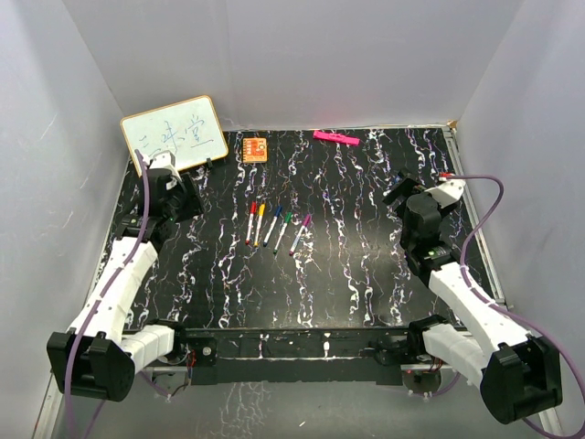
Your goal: Insert the pens into the pen caps
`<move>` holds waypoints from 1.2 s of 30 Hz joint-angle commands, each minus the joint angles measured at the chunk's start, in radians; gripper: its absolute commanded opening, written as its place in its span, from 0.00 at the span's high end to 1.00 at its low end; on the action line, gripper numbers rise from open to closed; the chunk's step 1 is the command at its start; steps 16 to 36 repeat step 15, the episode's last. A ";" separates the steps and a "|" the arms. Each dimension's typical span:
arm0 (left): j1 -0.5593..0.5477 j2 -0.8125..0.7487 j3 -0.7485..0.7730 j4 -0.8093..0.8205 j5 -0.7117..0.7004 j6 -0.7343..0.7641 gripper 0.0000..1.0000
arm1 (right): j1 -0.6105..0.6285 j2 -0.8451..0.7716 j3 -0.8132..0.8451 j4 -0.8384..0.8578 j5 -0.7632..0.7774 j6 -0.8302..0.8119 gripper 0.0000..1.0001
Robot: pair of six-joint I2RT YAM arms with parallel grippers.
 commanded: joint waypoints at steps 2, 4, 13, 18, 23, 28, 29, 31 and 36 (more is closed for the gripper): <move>-0.001 -0.035 0.008 -0.012 -0.011 -0.003 0.52 | -0.003 -0.001 0.022 0.020 -0.010 0.002 0.14; 0.000 -0.031 0.006 -0.010 -0.015 -0.004 0.52 | -0.002 -0.002 0.022 0.017 -0.007 0.000 0.14; -0.001 -0.046 -0.014 0.010 0.001 0.000 0.58 | -0.004 0.007 0.025 0.016 -0.010 -0.001 0.13; 0.000 -0.048 -0.015 0.012 -0.006 -0.002 0.55 | -0.003 0.010 0.026 0.016 -0.012 -0.002 0.13; 0.000 -0.048 -0.015 0.012 -0.006 -0.002 0.55 | -0.003 0.010 0.026 0.016 -0.012 -0.002 0.13; 0.000 -0.048 -0.015 0.012 -0.006 -0.002 0.55 | -0.003 0.010 0.026 0.016 -0.012 -0.002 0.13; 0.000 -0.048 -0.015 0.012 -0.006 -0.002 0.55 | -0.003 0.010 0.026 0.016 -0.012 -0.002 0.13; 0.000 -0.048 -0.015 0.012 -0.006 -0.002 0.55 | -0.003 0.010 0.026 0.016 -0.012 -0.002 0.13; 0.000 -0.048 -0.015 0.012 -0.006 -0.002 0.55 | -0.003 0.010 0.026 0.016 -0.012 -0.002 0.13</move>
